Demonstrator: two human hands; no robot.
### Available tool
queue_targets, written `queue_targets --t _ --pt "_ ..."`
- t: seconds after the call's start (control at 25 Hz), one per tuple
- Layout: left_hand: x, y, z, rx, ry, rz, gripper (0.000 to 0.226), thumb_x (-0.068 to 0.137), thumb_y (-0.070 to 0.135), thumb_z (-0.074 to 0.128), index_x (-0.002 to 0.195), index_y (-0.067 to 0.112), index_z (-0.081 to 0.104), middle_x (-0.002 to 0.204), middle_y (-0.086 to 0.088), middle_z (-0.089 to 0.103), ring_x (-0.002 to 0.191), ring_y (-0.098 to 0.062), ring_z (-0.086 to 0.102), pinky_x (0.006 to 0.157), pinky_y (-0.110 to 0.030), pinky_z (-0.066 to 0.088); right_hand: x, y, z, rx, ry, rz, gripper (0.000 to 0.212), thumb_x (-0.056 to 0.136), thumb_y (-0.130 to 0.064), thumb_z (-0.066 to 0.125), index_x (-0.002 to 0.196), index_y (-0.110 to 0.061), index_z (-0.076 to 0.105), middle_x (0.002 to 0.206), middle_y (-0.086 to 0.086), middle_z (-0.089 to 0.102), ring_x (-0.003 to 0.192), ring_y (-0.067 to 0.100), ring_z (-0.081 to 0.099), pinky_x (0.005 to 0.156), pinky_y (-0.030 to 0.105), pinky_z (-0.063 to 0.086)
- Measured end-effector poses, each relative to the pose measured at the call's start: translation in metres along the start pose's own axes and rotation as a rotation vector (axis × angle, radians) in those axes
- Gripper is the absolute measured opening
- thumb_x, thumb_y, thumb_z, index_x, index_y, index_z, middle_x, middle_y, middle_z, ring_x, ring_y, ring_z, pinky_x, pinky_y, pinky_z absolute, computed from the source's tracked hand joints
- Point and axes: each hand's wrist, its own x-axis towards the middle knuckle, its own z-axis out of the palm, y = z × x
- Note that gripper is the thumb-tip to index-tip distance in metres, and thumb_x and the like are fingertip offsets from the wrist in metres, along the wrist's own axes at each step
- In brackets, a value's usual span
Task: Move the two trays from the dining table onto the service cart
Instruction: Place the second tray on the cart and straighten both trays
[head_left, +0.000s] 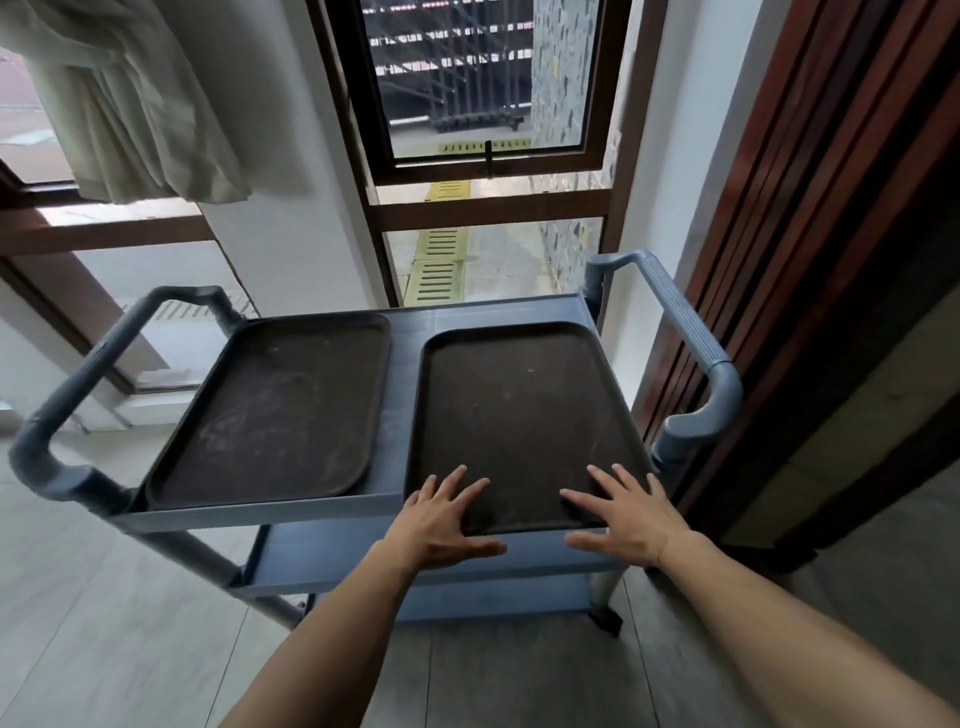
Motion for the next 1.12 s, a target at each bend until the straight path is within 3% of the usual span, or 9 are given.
queue_targets --t 0.28,0.4,0.72,0.96,1.12 --pt "0.005 0.004 0.001 0.098 -0.017 -0.011 0.096 0.083 0.066 0.058 0.157 0.042 0.001 0.167 0.001 -0.011 0.153 -0.035 -0.001 0.121 -0.051 0.013 0.010 -0.005 0.000 -0.004 0.022 -0.035 0.073 0.083 -0.074 0.042 0.146 -0.059 0.008 0.164 -0.003 -0.004 0.149 0.028 -0.009 0.113 0.065 0.001" --pt "0.006 0.003 0.003 0.113 -0.010 -0.011 0.094 0.085 0.048 0.061 0.157 0.041 0.001 0.168 0.001 -0.009 0.153 -0.033 -0.001 0.122 -0.049 0.012 0.016 -0.009 0.003 -0.004 0.020 -0.048 0.074 0.083 -0.074 0.043 0.145 -0.060 0.006 0.164 -0.004 -0.005 0.148 0.029 -0.010 0.110 0.069 0.000" --pt "0.021 -0.010 -0.012 0.053 0.003 0.019 0.088 0.084 0.025 0.062 0.156 0.042 0.014 0.167 -0.002 0.006 0.152 -0.034 0.007 0.120 -0.049 0.023 0.039 -0.012 -0.004 -0.035 -0.016 -0.051 0.072 0.085 -0.075 0.037 0.143 -0.062 -0.003 0.164 0.000 -0.011 0.147 0.036 -0.011 0.104 0.077 0.000" --pt "0.056 -0.021 -0.039 0.026 0.021 0.039 0.088 0.081 0.017 0.063 0.154 0.042 0.021 0.166 -0.002 0.013 0.151 -0.035 0.010 0.117 -0.048 0.030 0.070 -0.011 -0.021 0.004 0.007 -0.034 0.063 0.087 -0.075 0.031 0.139 -0.068 -0.002 0.164 -0.001 -0.010 0.147 0.036 -0.012 0.104 0.076 -0.003" --pt "0.084 -0.026 -0.053 0.042 0.024 0.041 0.085 0.084 0.028 0.069 0.154 0.040 0.022 0.165 -0.004 0.015 0.150 -0.037 0.012 0.117 -0.048 0.030 0.094 -0.006 -0.032 0.007 0.010 -0.026 0.060 0.089 -0.073 0.031 0.138 -0.068 -0.003 0.164 -0.002 -0.010 0.147 0.036 -0.012 0.105 0.076 -0.001"
